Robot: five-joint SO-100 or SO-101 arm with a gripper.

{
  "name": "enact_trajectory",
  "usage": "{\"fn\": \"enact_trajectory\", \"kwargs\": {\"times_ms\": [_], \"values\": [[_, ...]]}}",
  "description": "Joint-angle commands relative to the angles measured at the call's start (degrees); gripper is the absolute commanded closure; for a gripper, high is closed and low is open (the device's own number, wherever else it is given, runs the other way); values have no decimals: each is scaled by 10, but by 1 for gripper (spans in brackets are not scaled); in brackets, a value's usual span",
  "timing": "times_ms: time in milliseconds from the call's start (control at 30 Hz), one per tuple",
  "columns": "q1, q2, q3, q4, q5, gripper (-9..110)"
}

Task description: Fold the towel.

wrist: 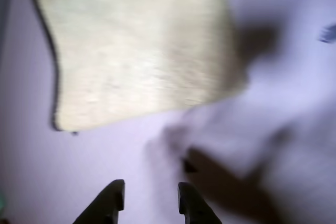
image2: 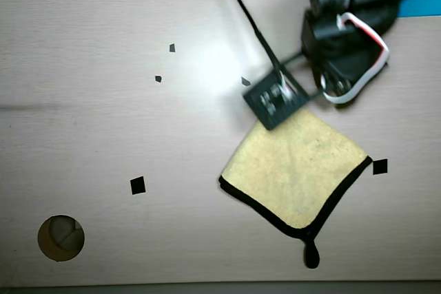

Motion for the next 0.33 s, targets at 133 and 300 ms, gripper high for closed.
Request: {"fn": "enact_trajectory", "kwargs": {"times_ms": [133, 300], "values": [[24, 40, 35, 9, 6, 93], [24, 50, 39, 19, 4, 93]]}}
